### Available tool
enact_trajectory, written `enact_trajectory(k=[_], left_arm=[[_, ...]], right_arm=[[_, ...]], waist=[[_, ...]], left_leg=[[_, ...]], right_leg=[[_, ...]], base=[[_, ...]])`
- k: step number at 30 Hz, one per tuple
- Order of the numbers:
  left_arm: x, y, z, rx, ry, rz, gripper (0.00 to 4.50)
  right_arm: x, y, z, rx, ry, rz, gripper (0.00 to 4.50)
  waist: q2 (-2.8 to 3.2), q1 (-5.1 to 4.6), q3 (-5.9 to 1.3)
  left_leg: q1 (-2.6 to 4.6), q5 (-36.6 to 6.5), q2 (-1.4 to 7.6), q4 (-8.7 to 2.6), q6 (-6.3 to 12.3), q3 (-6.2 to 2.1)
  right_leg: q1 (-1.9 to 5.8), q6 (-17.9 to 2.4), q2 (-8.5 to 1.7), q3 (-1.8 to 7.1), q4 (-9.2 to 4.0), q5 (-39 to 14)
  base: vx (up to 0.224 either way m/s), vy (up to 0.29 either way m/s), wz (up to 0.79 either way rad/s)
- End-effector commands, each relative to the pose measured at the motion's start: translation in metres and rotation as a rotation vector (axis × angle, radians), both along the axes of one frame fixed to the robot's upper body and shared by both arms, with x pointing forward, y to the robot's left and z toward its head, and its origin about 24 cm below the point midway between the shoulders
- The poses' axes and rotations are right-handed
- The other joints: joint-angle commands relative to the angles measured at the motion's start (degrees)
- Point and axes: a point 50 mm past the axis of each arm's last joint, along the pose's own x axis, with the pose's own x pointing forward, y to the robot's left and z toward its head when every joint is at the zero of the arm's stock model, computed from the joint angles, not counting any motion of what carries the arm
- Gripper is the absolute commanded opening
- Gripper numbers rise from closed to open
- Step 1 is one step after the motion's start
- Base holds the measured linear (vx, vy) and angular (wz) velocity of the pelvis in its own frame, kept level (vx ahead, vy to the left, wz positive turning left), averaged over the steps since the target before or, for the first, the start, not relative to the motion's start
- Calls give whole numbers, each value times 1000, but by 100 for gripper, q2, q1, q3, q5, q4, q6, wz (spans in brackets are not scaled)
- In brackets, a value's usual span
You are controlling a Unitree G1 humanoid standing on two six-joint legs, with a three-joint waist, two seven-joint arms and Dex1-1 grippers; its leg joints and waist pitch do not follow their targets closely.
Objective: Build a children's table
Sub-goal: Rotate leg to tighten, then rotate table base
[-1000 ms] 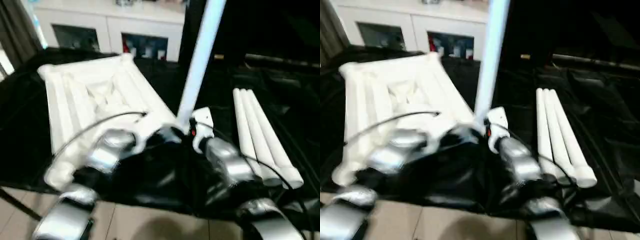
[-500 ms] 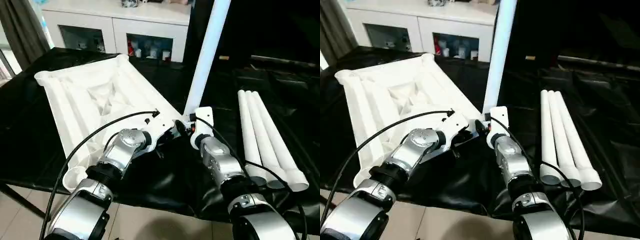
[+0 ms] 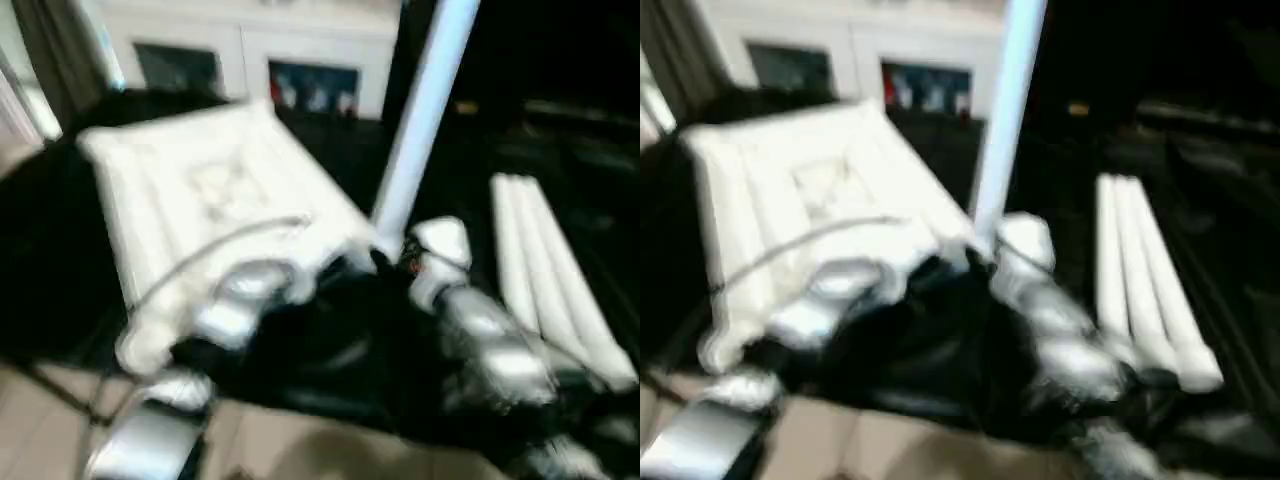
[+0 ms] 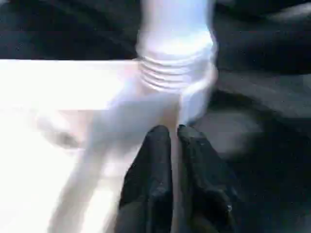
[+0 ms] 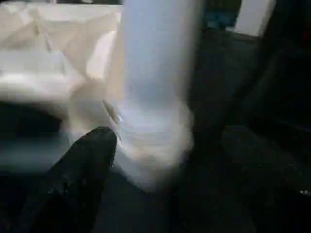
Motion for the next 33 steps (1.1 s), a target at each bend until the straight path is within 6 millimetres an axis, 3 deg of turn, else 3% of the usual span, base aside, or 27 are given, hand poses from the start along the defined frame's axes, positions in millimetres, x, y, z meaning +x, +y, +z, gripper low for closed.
enact_trajectory(k=[1, 2, 3, 5, 6, 7, 8, 12, 14, 17, 18, 20, 21, 24, 27, 29, 33], left_arm=[[3, 14, 26, -45, -82, 48, 80], [-1, 28, 30, -46, -95, 65, 97], [-4, 34, 31, -42, -98, 68, 102], [-8, 39, 31, -24, -98, 55, 114], [-11, 41, 32, -15, -103, 44, 114], [-14, 43, 33, -11, -109, 38, 127], [-16, 45, 34, -11, -114, 34, 148], [-24, 62, 48, -18, -155, 95, 152], [-20, 90, 57, 50, -178, 274, 152], [-20, 123, 67, 127, -228, 515, 152], [-22, 143, 74, 151, -269, 672, 152], [-26, 158, 79, 184, -310, 803, 152], [-30, 169, 80, 256, -329, 877, 152], [-35, 178, 79, 332, -333, 934, 152], [-50, 203, 73, 511, -325, 1077, 152], [-52, 206, 72, 526, -320, 1096, 152], [-61, 207, 36, 576, -127, 1036, 152]], right_arm=[[1, 9, 19, 34, -64, 76, 386], [1, 8, 21, 45, -72, 97, 386], [1, 7, 21, 43, -72, 105, 386], [1, 7, 19, 38, -66, 111, 386], [2, 6, 17, 30, -57, 115, 386], [2, 7, 14, 21, -45, 126, 386], [2, 7, 12, 16, -37, 134, 386], [-6, 9, 8, -28, 33, 194, 386], [-6, 14, 3, -61, 58, 211, 386], [-4, 20, -2, -94, 80, 219, 386], [-3, 26, -6, -110, 98, 221, 386], [-1, 31, -9, -120, 109, 220, 386], [1, 34, -11, -126, 118, 214, 386], [2, 36, -13, -133, 130, 203, 386], [9, 43, -18, -136, 158, 154, 386], [10, 44, -18, -136, 160, 151, 386], [13, 59, -21, -121, 164, 158, 386]], waist=[[5, 13, -429], [5, -6, -409], [-41, -36, -375], [3, -41, -355], [-70, -35, -349], [-43, -19, -351], [-16, 1, -364], [-27, 42, -372], [-41, 39, -357], [-57, 5, -337], [-86, -5, -331], [-70, -29, -326], [-106, -35, -332], [-59, -6, -355], [-69, -2, -372], [-57, 18, -367], [-30, 50, -351]], left_leg=[[-58, -330, 228, -329, 514, -99], [-38, -386, 222, -331, 506, -83], [-17, -551, 226, -330, 485, -65], [27, -665, 230, -334, 434, -47], [8, -641, 238, -339, 419, -52], [12, -612, 242, -347, 409, -52], [41, -492, 254, -333, 366, -44], [39, -276, 250, -310, 401, -45], [21, -406, 230, -318, 380, -51], [22, -675, 230, -324, 220, -65], [-1, -696, 215, -334, 188, -75], [33, -822, 218, -327, 107, -82], [34, -796, 223, -323, 122, -77], [61, -532, 239, -312, 157, -89], [52, -354, 236, -301, 182, -83], [64, -413, 230, -303, 161, -82], [71, -729, 235, -341, 17, -98]], right_leg=[[438, -1078, -523, 284, -308, 119], [403, -1095, -504, 285, -349, -36], [379, -1154, -510, 298, -376, -362], [330, -1124, -488, 310, -423, -749], [341, -1084, -492, 315, -402, -855], [339, -1061, -495, 317, -413, -895], [313, -1085, -482, 328, -382, -660], [328, -1254, -453, 321, -289, 118], [348, -1226, -461, 316, -301, -37], [349, -1054, -464, 311, -344, -618], [368, -930, -470, 307, -373, -875], [327, -858, -484, 310, -415, -1252], [323, -853, -481, 317, -411, -1217], [298, -931, -463, 322, -336, -696], [298, -1108, -445, 310, -260, -155], [303, -1120, -460, 317, -280, -218], [289, -1107, -481, 317, -307, -496]], base=[[0, 0, 0], [0, 0, 0], [0, 0, 0], [0, 0, 0], [0, 0, 0], [0, 0, 0], [0, 0, 0], [0, 0, 0], [0, 0, 0], [0, 0, 0], [0, 0, 0], [0, 0, 0], [0, 0, 0], [0, 0, 0], [0, 0, 0], [0, 0, 0], [0, 0, 0]])
